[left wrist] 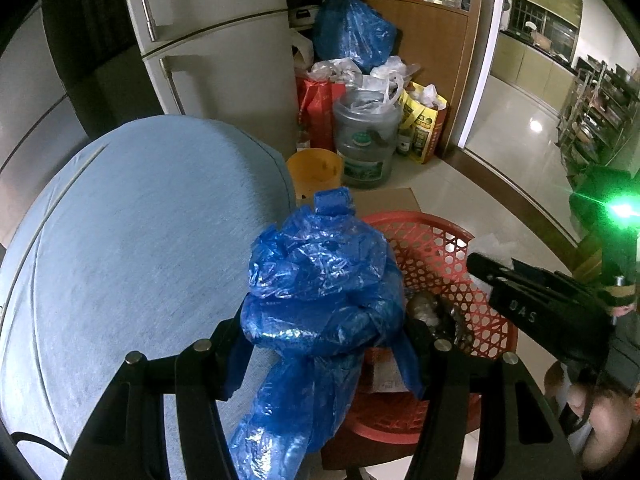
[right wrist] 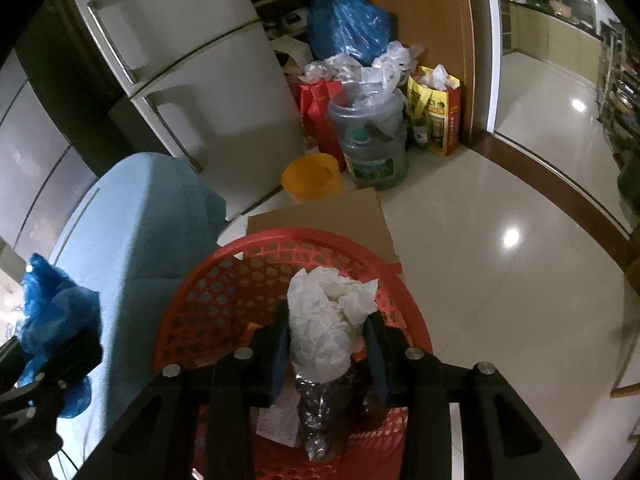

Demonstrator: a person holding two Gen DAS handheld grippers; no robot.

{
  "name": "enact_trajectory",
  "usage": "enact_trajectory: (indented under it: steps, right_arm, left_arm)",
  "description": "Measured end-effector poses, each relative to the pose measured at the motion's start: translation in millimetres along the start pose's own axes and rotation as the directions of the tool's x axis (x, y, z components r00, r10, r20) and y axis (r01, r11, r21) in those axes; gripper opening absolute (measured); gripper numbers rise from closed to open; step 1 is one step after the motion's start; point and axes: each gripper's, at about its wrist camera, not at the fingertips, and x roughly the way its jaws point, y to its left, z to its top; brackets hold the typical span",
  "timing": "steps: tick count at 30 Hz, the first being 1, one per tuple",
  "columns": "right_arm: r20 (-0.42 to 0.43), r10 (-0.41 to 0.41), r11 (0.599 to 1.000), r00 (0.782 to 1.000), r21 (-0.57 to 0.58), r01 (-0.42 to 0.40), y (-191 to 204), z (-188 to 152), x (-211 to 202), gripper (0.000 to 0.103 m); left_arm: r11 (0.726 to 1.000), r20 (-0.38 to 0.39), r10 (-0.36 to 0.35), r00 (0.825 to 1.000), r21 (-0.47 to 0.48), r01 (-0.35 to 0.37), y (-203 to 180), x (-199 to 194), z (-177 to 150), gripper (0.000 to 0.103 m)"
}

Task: Collect trash
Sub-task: 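Carry the tissue over the red basket with the right tool while the left carries the blue bag, then open the right tool to drop the white tissue into the red basket, then lower the blue plastic bag into the red basket and open the left tool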

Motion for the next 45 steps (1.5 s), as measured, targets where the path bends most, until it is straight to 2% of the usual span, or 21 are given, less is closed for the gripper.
enact_trajectory:
  steps: [1,7,21,31,40,45]
  right_arm:
    - [-0.002,0.003,1.000,1.000,0.002,-0.003,0,0,0,0.068]
    - [0.013,0.008,1.000,1.000,0.012,-0.008,-2,-3,-6,0.068]
    - [0.078,0.032,0.994,0.996,0.106,-0.040,-29,-13,-52,0.068]
    - [0.106,0.034,0.991,0.994,0.124,-0.047,-33,-16,-62,0.068]
    - [0.137,0.012,0.988,0.990,0.150,-0.033,-44,-11,-75,0.068]
    - [0.138,0.012,0.988,0.990,0.149,-0.033,-42,-12,-76,0.068]
  left_arm:
    - [1.000,-0.001,0.000,1.000,0.000,0.000,0,-1,-1,0.063]
    - [1.000,0.000,-0.001,1.000,0.005,0.001,0,-2,-1,0.063]
    - [0.999,0.004,-0.018,1.000,0.035,0.017,-12,-1,3,0.063]
    - [0.997,-0.034,-0.031,0.999,0.070,0.034,-24,12,9,0.064]
    - [0.997,-0.079,-0.063,0.995,0.036,0.066,-20,25,17,0.069]
    - [0.996,-0.074,-0.072,0.995,0.042,0.076,-21,22,16,0.069]
